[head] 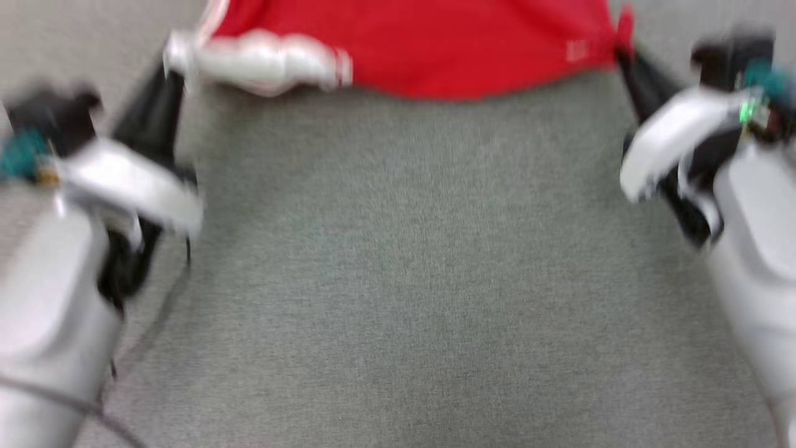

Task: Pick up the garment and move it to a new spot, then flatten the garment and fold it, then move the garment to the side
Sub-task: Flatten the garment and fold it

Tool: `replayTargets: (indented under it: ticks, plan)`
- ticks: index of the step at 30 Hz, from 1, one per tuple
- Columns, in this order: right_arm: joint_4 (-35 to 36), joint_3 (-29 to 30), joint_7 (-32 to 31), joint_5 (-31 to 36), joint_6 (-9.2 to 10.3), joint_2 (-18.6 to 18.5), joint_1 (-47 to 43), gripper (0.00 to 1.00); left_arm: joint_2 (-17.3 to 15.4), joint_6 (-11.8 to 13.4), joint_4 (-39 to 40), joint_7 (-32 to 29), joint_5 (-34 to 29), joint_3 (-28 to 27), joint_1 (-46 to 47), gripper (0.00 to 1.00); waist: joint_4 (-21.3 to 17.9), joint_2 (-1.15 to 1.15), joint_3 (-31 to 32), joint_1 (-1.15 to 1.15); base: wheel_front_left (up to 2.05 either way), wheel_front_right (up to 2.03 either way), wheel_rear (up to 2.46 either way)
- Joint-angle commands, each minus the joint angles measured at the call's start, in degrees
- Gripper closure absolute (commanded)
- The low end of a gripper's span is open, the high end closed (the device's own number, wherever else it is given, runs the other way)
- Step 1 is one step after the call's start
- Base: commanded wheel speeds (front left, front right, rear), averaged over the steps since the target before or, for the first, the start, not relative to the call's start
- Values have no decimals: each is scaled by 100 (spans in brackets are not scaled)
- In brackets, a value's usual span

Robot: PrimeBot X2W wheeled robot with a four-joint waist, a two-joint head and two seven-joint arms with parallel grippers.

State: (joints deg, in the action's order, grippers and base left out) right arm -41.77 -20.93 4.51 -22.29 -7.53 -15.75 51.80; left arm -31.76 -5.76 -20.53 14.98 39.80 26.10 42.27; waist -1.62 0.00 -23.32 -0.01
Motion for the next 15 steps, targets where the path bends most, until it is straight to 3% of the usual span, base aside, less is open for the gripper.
replayTargets:
  ticks: [1, 5, 6, 15]
  plan:
    - [75, -104, -3, -223, 8, -160, -266, 100, -90, 26, 115, -25, 3, 90, -429, 100, 50, 0, 461, 1, 0, 0, 0]
    - [243, -402, -20, -672, 6, -329, -760, 100, -356, 132, 495, -169, -54, 245, -1135, 100, 59, 0, 719, 1, 0, 0, 0]
    - [369, -597, -45, -905, 6, -463, -1060, 100, -563, 221, 803, -211, -198, 382, -1583, 100, 71, 0, 877, 1, 0, 0, 0]
    - [974, -1152, -271, -1528, 7, -1142, -2218, 100, -1208, 587, 1989, -737, -176, 806, -3283, 100, 87, 0, 1424, 1, 0, 0, 0]
